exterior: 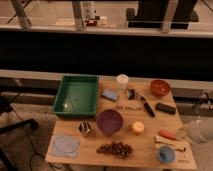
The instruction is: Place pepper in plastic cup
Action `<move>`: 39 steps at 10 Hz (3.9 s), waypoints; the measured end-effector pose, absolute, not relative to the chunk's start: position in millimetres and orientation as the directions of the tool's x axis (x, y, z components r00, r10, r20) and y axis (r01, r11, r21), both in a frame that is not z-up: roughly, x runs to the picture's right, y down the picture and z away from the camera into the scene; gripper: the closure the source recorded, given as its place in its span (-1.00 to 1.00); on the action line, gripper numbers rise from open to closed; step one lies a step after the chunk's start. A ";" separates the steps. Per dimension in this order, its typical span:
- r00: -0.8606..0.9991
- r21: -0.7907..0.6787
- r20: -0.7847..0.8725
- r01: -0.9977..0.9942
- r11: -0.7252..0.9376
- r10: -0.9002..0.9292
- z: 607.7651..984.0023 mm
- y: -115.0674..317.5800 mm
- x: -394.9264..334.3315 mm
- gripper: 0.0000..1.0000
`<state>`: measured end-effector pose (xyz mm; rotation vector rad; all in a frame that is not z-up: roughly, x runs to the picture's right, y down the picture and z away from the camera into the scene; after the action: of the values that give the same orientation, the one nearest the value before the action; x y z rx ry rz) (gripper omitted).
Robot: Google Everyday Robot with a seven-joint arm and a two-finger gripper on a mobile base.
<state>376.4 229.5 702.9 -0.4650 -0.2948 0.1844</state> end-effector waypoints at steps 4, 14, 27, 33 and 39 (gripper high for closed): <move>0.947 -0.478 0.217 -0.107 0.872 0.235 713.1 239.9 379.1 -0.60; 0.961 -0.431 0.226 -0.048 0.901 0.159 744.1 236.9 380.3 -0.60; 0.947 -0.298 0.316 0.160 0.941 -0.061 793.7 203.8 368.8 -0.60; 0.958 -0.309 0.278 0.161 0.937 -0.073 809.7 211.5 379.9 -0.60; 0.965 -0.328 0.254 0.150 0.933 -0.066 815.1 224.1 385.2 -0.56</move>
<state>385.2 224.1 815.1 -0.3521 -0.2422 -0.1112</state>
